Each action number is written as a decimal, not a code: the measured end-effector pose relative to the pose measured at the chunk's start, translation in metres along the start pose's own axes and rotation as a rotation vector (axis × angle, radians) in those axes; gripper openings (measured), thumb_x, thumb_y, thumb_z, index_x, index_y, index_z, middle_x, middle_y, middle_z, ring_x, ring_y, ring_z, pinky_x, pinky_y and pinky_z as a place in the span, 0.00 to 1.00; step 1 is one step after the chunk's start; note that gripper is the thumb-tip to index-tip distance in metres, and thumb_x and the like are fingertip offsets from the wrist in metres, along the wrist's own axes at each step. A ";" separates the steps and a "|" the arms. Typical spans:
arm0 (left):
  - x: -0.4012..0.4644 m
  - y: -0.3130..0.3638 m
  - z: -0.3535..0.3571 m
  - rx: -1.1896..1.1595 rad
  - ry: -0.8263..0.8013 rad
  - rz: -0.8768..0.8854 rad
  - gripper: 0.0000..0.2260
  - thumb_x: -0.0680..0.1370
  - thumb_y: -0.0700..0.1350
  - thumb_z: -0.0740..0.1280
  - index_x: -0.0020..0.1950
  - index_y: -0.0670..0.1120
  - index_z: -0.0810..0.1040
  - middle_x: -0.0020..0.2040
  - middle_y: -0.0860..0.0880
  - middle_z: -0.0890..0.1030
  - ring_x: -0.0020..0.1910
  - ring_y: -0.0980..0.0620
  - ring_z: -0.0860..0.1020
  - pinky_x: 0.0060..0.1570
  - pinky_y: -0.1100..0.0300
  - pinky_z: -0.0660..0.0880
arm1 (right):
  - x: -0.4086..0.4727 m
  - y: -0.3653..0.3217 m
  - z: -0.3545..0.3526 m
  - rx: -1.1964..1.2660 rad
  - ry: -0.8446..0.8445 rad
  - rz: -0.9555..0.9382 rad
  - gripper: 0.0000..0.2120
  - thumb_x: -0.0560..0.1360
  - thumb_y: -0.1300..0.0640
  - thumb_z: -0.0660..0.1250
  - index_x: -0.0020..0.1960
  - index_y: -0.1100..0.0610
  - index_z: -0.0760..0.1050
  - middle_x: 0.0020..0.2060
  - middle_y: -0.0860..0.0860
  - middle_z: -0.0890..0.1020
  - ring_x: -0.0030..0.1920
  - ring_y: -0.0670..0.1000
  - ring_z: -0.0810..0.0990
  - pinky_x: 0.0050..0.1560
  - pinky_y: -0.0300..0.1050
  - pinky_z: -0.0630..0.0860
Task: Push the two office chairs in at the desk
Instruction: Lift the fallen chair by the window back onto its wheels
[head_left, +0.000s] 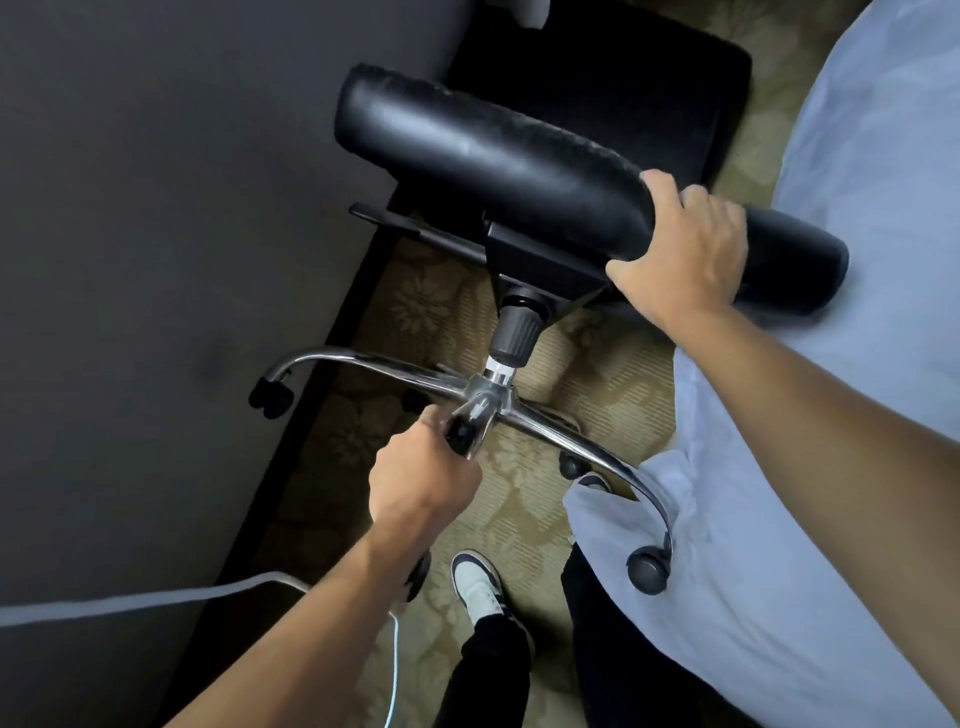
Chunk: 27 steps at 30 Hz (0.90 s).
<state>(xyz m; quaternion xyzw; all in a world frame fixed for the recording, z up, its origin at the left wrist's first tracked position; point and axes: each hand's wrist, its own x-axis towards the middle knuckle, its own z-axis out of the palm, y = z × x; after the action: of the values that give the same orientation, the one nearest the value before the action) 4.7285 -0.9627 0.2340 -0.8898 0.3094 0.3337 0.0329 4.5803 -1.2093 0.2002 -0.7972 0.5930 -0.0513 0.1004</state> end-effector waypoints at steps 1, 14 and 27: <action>-0.004 -0.007 0.003 -0.005 0.005 -0.008 0.22 0.63 0.48 0.67 0.57 0.58 0.72 0.32 0.57 0.72 0.34 0.49 0.74 0.35 0.58 0.71 | -0.008 -0.001 -0.002 0.017 0.014 0.003 0.37 0.61 0.49 0.74 0.67 0.52 0.66 0.48 0.60 0.78 0.50 0.62 0.76 0.61 0.55 0.68; -0.066 -0.110 0.044 -0.075 0.069 -0.007 0.23 0.62 0.51 0.65 0.55 0.62 0.68 0.30 0.58 0.74 0.29 0.59 0.71 0.27 0.62 0.65 | -0.126 -0.055 -0.024 -0.034 0.153 -0.038 0.36 0.61 0.52 0.71 0.68 0.52 0.67 0.50 0.58 0.78 0.51 0.60 0.75 0.63 0.54 0.67; -0.117 -0.223 0.108 -0.110 0.158 0.009 0.30 0.61 0.54 0.65 0.63 0.63 0.64 0.40 0.53 0.83 0.36 0.45 0.79 0.38 0.56 0.76 | -0.273 -0.099 -0.025 -0.084 0.273 -0.114 0.35 0.64 0.52 0.66 0.71 0.52 0.65 0.59 0.58 0.76 0.59 0.58 0.74 0.65 0.53 0.65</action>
<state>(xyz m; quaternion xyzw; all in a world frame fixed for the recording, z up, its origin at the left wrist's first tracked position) 4.7250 -0.6924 0.1891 -0.9125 0.2961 0.2790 -0.0418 4.5882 -0.9239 0.2568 -0.8187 0.5566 -0.1399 -0.0175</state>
